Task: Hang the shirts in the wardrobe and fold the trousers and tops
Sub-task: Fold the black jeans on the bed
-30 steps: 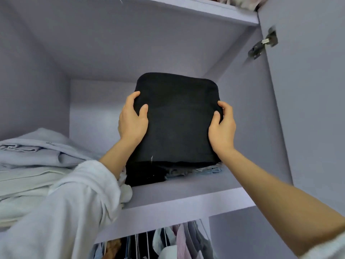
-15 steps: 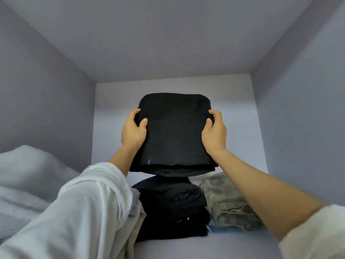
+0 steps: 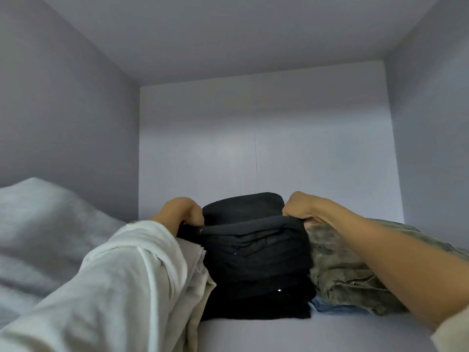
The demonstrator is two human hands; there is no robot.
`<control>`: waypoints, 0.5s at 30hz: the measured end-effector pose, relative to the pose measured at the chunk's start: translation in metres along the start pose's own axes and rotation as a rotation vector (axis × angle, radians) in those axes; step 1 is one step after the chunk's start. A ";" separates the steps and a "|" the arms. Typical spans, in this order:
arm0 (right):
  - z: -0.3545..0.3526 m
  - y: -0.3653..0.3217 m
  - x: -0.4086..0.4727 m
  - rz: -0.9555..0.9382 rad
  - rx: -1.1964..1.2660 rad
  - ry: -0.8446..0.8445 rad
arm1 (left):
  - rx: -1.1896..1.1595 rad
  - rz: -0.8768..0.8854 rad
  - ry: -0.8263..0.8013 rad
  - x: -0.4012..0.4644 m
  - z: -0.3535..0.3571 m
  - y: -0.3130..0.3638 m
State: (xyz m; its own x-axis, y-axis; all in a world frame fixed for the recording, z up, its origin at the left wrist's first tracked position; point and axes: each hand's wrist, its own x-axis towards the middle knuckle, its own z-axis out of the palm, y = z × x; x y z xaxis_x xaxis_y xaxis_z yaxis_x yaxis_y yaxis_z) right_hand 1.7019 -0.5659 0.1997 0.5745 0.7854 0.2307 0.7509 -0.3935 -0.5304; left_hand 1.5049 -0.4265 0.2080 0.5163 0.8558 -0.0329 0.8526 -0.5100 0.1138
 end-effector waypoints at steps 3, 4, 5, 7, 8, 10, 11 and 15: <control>-0.012 0.000 -0.010 -0.089 0.021 0.025 | 0.020 -0.022 0.084 -0.005 -0.001 0.003; -0.012 0.000 -0.012 -0.166 -0.019 0.068 | 0.028 -0.008 0.138 -0.007 0.001 0.005; -0.011 -0.004 -0.012 -0.250 -0.045 0.101 | 0.018 0.031 0.180 -0.007 0.001 0.007; 0.007 -0.004 -0.018 -0.353 -0.100 0.003 | -0.095 0.123 0.143 -0.005 0.012 0.014; 0.020 -0.001 -0.019 -0.346 -0.145 -0.108 | -0.118 0.142 0.075 -0.004 0.019 0.019; 0.039 0.009 -0.023 -0.273 -0.205 -0.315 | -0.012 0.096 -0.092 -0.003 0.030 0.026; 0.043 0.012 -0.024 -0.248 -0.216 -0.366 | 0.047 0.072 -0.136 -0.003 0.033 0.027; 0.034 0.008 -0.017 -0.251 -0.390 -0.355 | 0.076 0.027 -0.190 -0.011 0.032 0.021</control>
State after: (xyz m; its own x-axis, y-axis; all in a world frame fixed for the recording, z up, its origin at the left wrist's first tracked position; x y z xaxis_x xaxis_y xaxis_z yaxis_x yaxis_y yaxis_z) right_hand 1.6868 -0.5653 0.1637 0.2699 0.9628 -0.0129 0.9529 -0.2690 -0.1398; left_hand 1.5198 -0.4499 0.1791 0.5387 0.8136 -0.2186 0.8382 -0.5438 0.0418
